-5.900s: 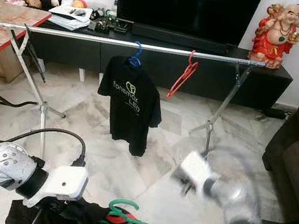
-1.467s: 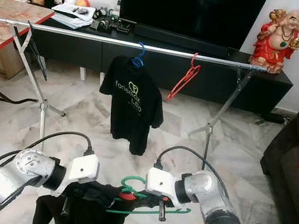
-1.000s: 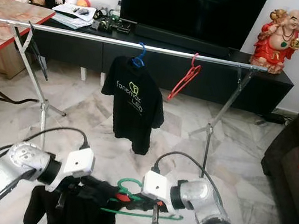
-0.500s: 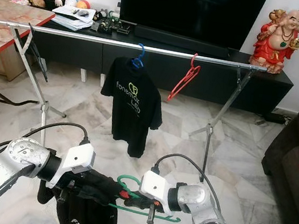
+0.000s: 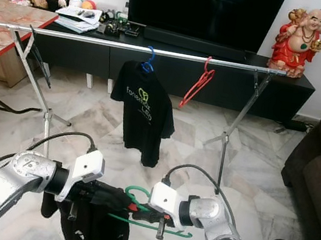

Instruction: Hang hanger

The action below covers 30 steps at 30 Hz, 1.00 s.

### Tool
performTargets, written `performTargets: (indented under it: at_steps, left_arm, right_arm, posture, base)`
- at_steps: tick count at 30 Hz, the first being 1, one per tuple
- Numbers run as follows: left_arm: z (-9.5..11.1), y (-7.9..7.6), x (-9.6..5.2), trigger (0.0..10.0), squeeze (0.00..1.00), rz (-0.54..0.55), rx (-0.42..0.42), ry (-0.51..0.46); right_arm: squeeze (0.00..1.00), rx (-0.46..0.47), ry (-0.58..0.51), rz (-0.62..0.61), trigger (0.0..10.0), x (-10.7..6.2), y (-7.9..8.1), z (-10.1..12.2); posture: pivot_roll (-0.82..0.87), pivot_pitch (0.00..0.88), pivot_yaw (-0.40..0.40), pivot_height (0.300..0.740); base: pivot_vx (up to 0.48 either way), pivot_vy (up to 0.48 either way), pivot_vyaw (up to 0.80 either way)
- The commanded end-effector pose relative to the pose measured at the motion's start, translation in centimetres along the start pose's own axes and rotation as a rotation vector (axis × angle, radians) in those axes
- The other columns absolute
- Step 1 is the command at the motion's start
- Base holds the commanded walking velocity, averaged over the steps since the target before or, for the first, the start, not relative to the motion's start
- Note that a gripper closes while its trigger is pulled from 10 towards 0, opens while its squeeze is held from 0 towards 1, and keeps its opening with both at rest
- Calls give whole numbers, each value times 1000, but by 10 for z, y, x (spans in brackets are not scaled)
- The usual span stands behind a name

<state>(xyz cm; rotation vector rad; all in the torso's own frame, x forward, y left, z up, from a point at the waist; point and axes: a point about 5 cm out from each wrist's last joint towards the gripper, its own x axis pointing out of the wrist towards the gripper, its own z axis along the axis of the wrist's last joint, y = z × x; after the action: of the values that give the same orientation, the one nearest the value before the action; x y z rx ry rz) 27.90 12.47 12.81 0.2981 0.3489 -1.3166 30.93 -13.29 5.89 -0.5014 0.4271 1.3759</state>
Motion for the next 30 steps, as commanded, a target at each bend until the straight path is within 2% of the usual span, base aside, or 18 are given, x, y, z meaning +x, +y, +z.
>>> performTargets:
  at_steps: [1, 7, 10, 13, 20, 22, 23, 24, 25, 28, 30]
  left_arm:
    - [7, -2, 1, 0, 0, 3, -3, -53]
    - [9, -1, 3, 0, 0, 61, -68, -145]
    - [11, -3, -1, 0, 0, 83, -109, -208]
    - [7, -4, -7, 0, 0, 105, -132, -213]
    - [-3, -4, -23, 0, 0, 165, -168, -214]
    - [-5, -3, -26, 0, 0, 204, -181, -220]
    - [-8, 1, -29, 0, 0, 268, -194, -239]
    - [-8, 1, -29, 0, 0, 268, -194, -239]
    - [-9, 6, -32, 0, 0, 338, -220, -283]
    - [-11, 8, -36, 0, 0, 386, -245, -317]
    - [-15, 3, -41, 0, 0, 391, -262, -324]
  right_arm:
    - [0, -5, -44, -29, 0, -1, -3, 6]
    - [0, 5, -35, -29, 0, 1, -1, 3]
    - [0, 18, -9, -37, 0, 1, 3, -4]
    - [0, 42, -1, -43, 0, -1, 5, -10]
    - [0, 78, 96, -80, 0, -11, 11, -33]
    - [0, 99, 97, -106, 0, -14, 11, -36]
    - [0, 116, 93, -123, 0, -16, 12, -39]
    - [0, 116, 93, -123, 0, -16, 12, -39]
    - [0, 136, 90, -141, 0, -18, 12, -42]
    - [0, 150, 91, -161, 0, -20, 13, -45]
    - [0, 178, 91, -199, 0, -26, 14, -50]
  posture:
    - [123, 6, -35, 740]
    - [119, 5, -39, 740]
    - [121, 6, -40, 740]
    - [120, 4, -41, 740]
    - [119, 0, -49, 740]
    - [122, 0, -50, 740]
    - [123, 0, -51, 740]
    - [123, 0, -51, 740]
    - [122, 0, -50, 740]
    - [120, 0, -49, 740]
    - [116, 0, -45, 740]
  base:
    - [0, 0, 0]
    - [0, 0, 0]
    - [0, 0, 0]
    - [0, 0, 0]
    - [0, 0, 0]
    - [0, 0, 0]
    - [0, 0, 0]
    - [0, 0, 0]
    - [0, 0, 0]
    - [0, 0, 0]
    - [0, 0, 0]
